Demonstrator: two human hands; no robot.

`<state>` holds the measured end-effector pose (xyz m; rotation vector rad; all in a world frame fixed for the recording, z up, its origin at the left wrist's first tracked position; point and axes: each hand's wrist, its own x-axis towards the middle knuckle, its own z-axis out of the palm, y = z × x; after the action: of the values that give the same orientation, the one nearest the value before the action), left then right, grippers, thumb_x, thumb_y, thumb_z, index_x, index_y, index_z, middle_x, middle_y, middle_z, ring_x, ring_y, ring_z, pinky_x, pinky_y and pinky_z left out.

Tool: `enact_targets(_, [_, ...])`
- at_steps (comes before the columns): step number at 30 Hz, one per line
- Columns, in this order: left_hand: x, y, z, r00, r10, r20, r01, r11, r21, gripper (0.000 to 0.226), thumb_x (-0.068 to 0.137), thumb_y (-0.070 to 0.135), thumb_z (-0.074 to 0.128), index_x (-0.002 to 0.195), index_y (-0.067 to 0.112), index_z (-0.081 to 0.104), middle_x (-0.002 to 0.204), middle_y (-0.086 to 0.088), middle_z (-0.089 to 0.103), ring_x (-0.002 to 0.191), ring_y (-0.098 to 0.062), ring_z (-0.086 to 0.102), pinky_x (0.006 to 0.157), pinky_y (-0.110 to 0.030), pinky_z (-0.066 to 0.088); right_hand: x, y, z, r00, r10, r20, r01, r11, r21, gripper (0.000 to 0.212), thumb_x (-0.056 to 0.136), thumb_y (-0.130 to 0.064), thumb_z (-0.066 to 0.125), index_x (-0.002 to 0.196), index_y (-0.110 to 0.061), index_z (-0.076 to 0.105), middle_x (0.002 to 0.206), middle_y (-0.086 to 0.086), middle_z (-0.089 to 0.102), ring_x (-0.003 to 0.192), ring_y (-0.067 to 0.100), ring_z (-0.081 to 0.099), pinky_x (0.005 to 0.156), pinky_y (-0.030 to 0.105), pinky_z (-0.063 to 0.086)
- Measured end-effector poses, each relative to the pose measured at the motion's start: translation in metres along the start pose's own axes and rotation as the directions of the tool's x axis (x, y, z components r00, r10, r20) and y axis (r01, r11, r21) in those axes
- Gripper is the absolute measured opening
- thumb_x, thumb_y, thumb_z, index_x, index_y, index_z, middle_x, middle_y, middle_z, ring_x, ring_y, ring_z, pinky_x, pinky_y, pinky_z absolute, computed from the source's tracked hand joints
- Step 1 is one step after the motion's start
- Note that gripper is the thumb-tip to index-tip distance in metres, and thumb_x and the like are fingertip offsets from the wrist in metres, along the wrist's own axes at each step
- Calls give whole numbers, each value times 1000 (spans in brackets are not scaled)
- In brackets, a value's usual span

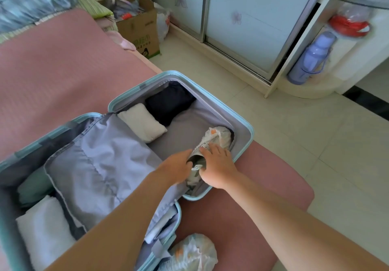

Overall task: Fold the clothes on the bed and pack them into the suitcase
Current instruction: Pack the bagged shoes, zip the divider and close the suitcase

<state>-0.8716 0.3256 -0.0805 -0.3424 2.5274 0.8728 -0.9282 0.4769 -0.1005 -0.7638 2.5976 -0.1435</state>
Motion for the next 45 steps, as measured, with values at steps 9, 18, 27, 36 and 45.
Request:
enact_targets(9, [-156, -25, 53, 903, 196, -383, -240, 968, -72, 18, 86, 13, 54, 94, 26, 64, 90, 10, 64, 78, -12, 56, 72, -31, 49, -151, -59, 47, 940, 337, -42, -282, 844, 456, 44, 84, -38, 61, 124, -26, 47, 120, -3, 40, 106, 23, 56, 86, 35, 48])
enact_targets(18, [-241, -100, 146, 972, -91, 217, 32, 965, 260, 38, 91, 36, 45, 120, 14, 55, 118, -7, 64, 103, -24, 62, 83, -33, 50, -206, -116, 155, 657, 666, 353, -689, 341, 639, 100, 78, -30, 79, 154, -15, 16, 147, 13, 37, 125, 35, 52, 93, 38, 52])
enact_targets(27, [-247, -112, 149, 993, -25, 116, 0, 977, 211, 26, 98, 13, 45, 116, 14, 64, 120, -4, 63, 118, -24, 58, 97, -35, 47, -229, -117, 175, 533, 583, 614, -642, -195, 742, 26, 88, -8, 63, 114, -8, 58, 98, 15, 68, 83, 32, 67, 54, 35, 54])
enact_targets(36, [-256, -63, 98, 991, 121, 57, -95, 937, -336, 79, 78, 46, 76, 146, 42, 35, 136, 16, 37, 123, -10, 47, 103, -28, 41, -252, -87, 71, 697, 625, 351, -407, -58, 911, 9, 94, -14, 63, 102, -11, 64, 104, 18, 71, 98, 37, 70, 86, 60, 56])
enact_targets(45, [-142, -5, -20, 990, 96, -106, -114, 977, -178, 97, 83, 7, 61, 154, 48, 9, 141, 9, 34, 108, -15, 50, 76, -16, 43, -107, -72, -42, 777, 625, 82, -189, 107, 976, 30, 93, -14, 54, 122, -12, 59, 105, 6, 67, 83, 20, 62, 63, 31, 47])
